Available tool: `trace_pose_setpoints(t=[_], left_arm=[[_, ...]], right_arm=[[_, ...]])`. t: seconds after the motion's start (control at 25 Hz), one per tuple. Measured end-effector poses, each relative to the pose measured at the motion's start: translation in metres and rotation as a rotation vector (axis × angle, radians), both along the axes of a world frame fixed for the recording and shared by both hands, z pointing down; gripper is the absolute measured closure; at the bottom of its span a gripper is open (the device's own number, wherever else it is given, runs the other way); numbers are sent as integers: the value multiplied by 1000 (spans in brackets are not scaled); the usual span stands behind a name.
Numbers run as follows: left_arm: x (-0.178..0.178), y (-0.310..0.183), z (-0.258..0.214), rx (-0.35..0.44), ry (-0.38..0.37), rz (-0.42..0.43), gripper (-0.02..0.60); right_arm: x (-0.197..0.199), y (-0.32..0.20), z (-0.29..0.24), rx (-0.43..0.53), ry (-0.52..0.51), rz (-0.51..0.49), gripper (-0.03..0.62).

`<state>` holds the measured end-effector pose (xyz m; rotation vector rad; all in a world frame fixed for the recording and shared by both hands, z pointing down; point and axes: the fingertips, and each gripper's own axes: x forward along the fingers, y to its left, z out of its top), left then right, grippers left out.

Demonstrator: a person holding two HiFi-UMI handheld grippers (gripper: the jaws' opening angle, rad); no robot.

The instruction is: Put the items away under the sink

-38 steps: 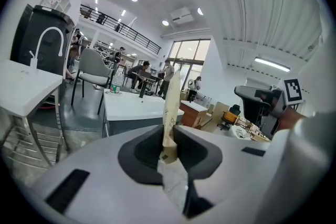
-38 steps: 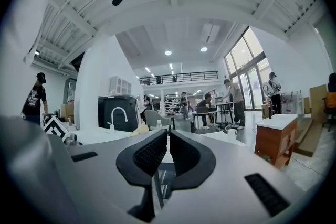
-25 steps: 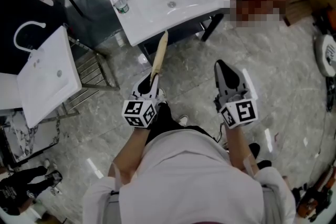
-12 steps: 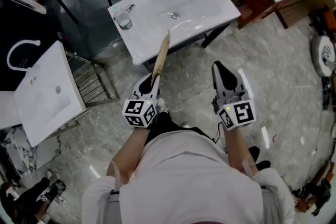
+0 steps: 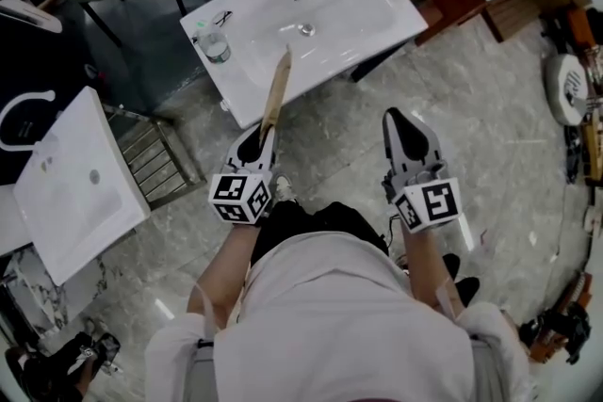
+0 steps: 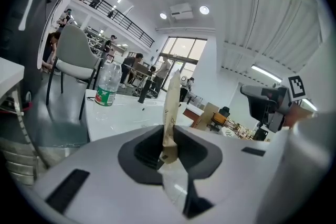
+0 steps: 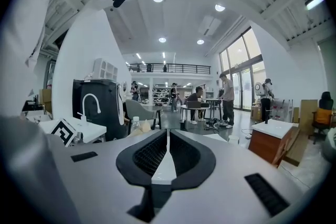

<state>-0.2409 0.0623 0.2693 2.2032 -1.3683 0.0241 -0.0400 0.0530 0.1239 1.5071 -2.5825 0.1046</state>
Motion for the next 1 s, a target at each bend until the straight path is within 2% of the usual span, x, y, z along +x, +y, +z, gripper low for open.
trace_pose_setpoints(t=[0.32, 0.64, 1.0], left_arm=[[10, -16, 1, 1, 4, 25, 528], [46, -27, 4, -20, -20, 38, 528], [119, -58, 13, -37, -74, -32, 528]], right_arm=[[-3, -17, -6, 15, 5, -5, 553], [21, -38, 3, -4, -27, -23, 553], [98, -83, 20, -24, -48, -92, 553]])
